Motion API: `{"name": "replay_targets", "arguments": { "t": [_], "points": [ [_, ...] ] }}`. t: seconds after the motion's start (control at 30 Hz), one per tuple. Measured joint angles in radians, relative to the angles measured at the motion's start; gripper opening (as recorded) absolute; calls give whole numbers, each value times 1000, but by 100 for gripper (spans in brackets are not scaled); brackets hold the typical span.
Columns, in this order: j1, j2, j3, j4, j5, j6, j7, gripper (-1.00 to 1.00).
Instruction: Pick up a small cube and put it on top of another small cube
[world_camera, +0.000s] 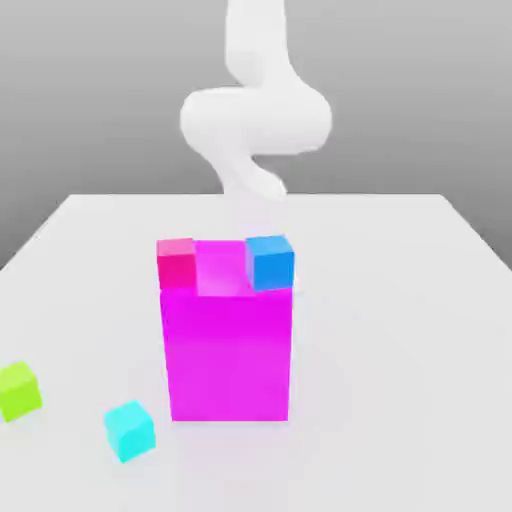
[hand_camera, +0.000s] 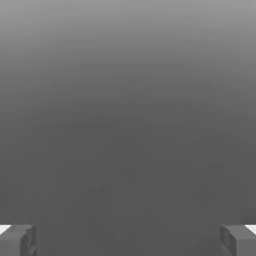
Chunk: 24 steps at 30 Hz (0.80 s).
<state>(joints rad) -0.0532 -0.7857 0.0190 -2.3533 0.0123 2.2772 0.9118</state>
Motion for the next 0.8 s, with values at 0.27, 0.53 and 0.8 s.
{"name": "replay_targets", "arguments": {
  "t": [0.27,0.53,0.8],
  "points": [
    [-169,47,57,-173,38,-73,364,0],
    [-325,95,101,-342,71,-144,725,0],
    [-390,223,131,-505,95,22,883,-100]
  ]
}}
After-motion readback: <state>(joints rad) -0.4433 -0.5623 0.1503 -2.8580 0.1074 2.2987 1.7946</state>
